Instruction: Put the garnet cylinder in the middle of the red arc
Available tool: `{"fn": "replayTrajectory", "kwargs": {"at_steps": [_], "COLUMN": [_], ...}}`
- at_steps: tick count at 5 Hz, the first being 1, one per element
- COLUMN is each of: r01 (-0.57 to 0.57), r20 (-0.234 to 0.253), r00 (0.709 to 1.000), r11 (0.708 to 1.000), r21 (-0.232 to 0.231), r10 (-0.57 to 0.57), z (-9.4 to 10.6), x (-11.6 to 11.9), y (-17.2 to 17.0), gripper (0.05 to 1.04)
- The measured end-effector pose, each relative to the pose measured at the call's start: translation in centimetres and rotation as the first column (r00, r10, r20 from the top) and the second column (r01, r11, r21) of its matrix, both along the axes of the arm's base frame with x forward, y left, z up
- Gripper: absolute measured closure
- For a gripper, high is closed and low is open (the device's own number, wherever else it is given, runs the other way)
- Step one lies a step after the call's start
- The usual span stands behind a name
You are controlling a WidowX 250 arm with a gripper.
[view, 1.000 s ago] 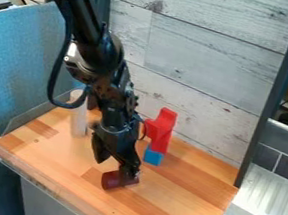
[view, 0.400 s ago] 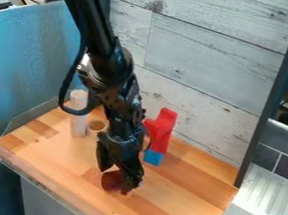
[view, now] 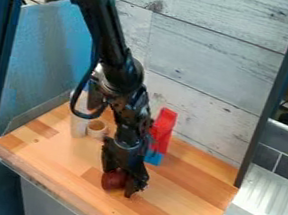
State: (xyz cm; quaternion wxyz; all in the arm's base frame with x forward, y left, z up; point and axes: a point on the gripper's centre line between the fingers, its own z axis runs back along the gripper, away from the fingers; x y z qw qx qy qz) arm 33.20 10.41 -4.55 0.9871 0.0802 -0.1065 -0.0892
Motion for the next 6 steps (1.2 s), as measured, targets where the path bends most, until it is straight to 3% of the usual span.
{"fn": "replayTrajectory", "kwargs": {"at_steps": [1,2,3,4,5,6], "r01": [-0.032,-0.039,-0.053,-0.085,-0.129,-0.203], "r20": [0.018,-0.030,-0.030,-0.059,-0.051,-0.080], "r00": [0.999,0.999,0.998,0.995,0.991,0.978], "r11": [0.999,0.999,0.997,0.993,0.985,0.968], "r21": [0.020,-0.026,-0.048,-0.080,-0.115,-0.150], "r10": [0.032,0.039,0.051,0.081,0.124,0.193], "z": [0.0,-0.1,1.5,2.5,4.4,5.3], "x": [0.5,-0.1,-0.2,-0.6,-0.7,-1.0], "y": [0.3,-0.5,-0.8,-1.5,-2.2,-2.6], "gripper": [0.397,0.559,0.560,0.560,0.560,0.560]}}
